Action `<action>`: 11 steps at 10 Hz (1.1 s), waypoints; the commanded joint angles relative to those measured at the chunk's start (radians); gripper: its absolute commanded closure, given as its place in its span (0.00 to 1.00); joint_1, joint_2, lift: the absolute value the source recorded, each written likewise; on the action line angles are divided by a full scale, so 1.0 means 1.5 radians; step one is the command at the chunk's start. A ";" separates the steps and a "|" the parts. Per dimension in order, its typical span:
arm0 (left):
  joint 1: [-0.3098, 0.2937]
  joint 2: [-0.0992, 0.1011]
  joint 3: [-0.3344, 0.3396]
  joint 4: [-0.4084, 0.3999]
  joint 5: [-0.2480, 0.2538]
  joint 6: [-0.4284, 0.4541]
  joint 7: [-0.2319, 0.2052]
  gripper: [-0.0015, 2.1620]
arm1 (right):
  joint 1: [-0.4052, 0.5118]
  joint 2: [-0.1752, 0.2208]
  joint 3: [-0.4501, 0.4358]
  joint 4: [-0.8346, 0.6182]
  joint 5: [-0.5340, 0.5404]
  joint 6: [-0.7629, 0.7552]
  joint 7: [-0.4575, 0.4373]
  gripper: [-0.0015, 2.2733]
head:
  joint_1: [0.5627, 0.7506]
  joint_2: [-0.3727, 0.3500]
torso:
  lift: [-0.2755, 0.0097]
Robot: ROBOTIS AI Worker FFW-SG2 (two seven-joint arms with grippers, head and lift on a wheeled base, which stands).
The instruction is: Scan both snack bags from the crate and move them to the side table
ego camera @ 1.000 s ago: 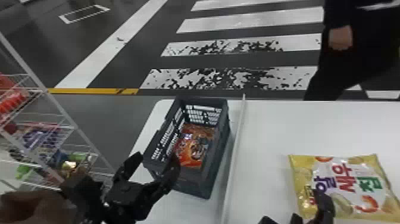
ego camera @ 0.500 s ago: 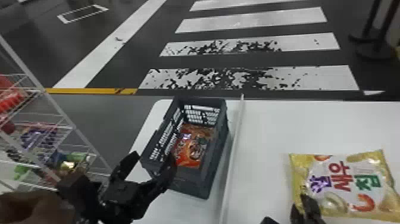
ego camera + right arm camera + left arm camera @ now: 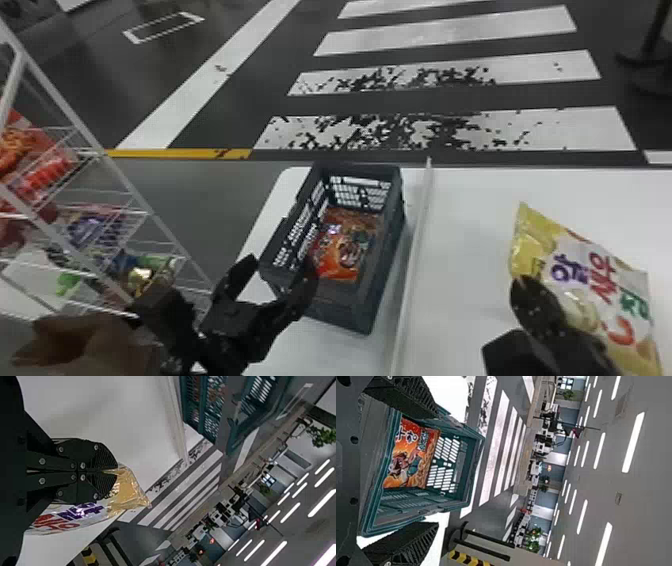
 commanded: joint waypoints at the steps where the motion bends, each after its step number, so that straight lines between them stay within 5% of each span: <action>1: -0.008 0.000 -0.005 0.008 0.001 -0.001 -0.004 0.01 | 0.021 0.013 -0.083 -0.085 -0.106 -0.022 0.008 0.99 | 0.70 0.95 | 0.63; 4: -0.012 0.001 -0.013 0.010 0.000 -0.003 -0.005 0.01 | 0.074 0.086 -0.323 -0.149 -0.492 -0.153 0.059 0.99 | 0.70 0.87 | 0.63; 7: -0.012 0.001 -0.019 0.010 0.000 -0.007 -0.012 0.01 | 0.109 0.132 -0.524 -0.114 -0.854 -0.204 0.121 0.99 | 0.70 0.72 | 0.63; 9: -0.010 0.001 -0.026 0.012 -0.001 -0.013 -0.013 0.01 | 0.109 0.181 -0.660 -0.020 -1.067 -0.084 0.180 0.99 | 0.70 0.63 | 0.63; 10: -0.010 0.000 -0.031 0.015 -0.001 -0.027 -0.013 0.01 | 0.088 0.216 -0.731 0.025 -1.119 0.064 0.207 0.99 | 0.70 0.57 | 0.63; 11: -0.010 -0.001 -0.033 0.016 -0.003 -0.029 -0.013 0.01 | 0.064 0.216 -0.786 0.068 -1.149 0.168 0.210 0.99 | 0.70 0.54 | 0.63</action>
